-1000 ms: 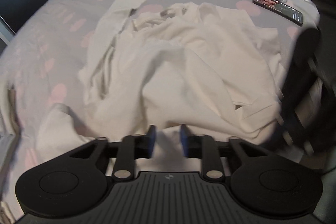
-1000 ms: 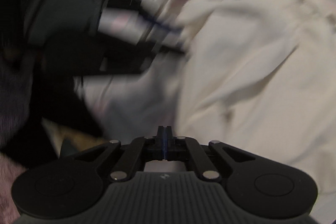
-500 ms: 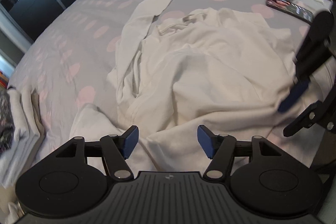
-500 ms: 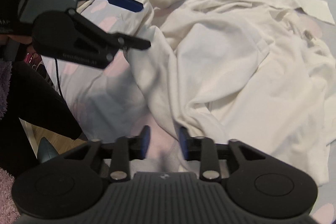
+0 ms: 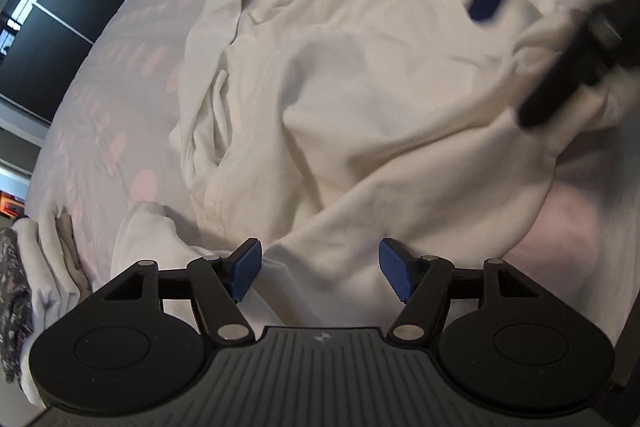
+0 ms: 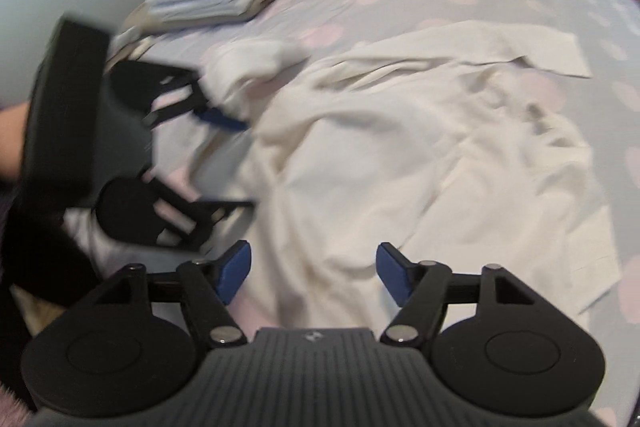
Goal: Fold clothes
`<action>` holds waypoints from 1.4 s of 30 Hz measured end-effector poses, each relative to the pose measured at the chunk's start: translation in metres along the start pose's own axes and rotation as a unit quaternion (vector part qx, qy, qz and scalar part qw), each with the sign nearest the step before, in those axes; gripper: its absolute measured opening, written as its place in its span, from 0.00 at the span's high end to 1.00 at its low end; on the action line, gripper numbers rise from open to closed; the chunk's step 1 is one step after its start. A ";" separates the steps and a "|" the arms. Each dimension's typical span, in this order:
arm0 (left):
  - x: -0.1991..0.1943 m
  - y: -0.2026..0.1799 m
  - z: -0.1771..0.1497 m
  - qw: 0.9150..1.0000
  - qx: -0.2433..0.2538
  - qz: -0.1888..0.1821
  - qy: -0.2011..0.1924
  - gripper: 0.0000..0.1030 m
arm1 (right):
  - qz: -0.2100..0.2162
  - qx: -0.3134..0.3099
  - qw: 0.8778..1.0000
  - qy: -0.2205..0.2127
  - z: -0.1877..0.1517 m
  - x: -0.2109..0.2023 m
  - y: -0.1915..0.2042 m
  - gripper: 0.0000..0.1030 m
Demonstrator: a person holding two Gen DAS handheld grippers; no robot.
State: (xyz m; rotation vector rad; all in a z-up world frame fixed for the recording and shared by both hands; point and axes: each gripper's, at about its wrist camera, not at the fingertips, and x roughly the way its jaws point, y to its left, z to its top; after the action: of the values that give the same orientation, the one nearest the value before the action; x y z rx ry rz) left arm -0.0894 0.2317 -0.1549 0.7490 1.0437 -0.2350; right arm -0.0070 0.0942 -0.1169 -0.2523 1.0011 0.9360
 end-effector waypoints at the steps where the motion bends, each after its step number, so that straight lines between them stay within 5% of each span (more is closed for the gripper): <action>1: 0.000 0.000 0.000 1.000 -0.001 -0.002 0.001 0.40 | -0.004 0.005 1.000 0.003 0.002 0.002 -0.003 0.28; 4: 0.002 0.001 -0.001 1.000 -0.009 -0.014 0.008 0.48 | 0.008 0.015 0.999 0.029 0.001 0.015 -0.007 0.27; 8: 0.004 0.003 -0.001 0.999 -0.024 -0.039 0.021 0.75 | 0.013 0.013 0.999 0.035 -0.008 0.030 -0.005 0.28; 9: 0.002 0.004 -0.001 0.998 -0.027 -0.045 0.020 0.84 | 0.014 0.012 0.999 0.032 -0.009 0.032 -0.005 0.31; 12: -0.006 0.006 -0.001 0.997 -0.035 -0.060 0.016 0.93 | 0.024 -0.002 0.999 0.037 -0.008 0.037 -0.002 0.73; 19: -0.022 0.010 -0.002 0.994 -0.053 -0.097 0.006 0.94 | 0.074 -0.054 0.994 0.068 -0.013 0.033 0.019 0.86; 25: -0.041 0.025 0.001 0.994 -0.079 -0.076 -0.021 0.87 | 0.123 -0.139 0.973 0.141 -0.038 0.043 0.056 0.87; 32: -0.059 0.040 0.005 0.992 -0.104 -0.048 -0.048 0.55 | 0.110 -0.143 0.970 0.161 -0.037 0.042 0.054 0.82; 37: -0.055 0.040 0.002 0.992 -0.111 -0.036 -0.038 0.57 | 0.090 -0.142 0.976 0.136 -0.025 0.016 0.047 0.49; 42: -0.055 0.047 0.002 0.988 -0.144 -0.021 -0.041 0.57 | 0.041 -0.117 0.988 0.091 -0.014 0.001 0.027 0.37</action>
State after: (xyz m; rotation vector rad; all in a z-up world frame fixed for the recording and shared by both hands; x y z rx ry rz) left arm -0.0921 0.2557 -0.0872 0.4526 0.9905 -0.1460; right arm -0.0357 0.1028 -0.1191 -0.5047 1.0748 1.1229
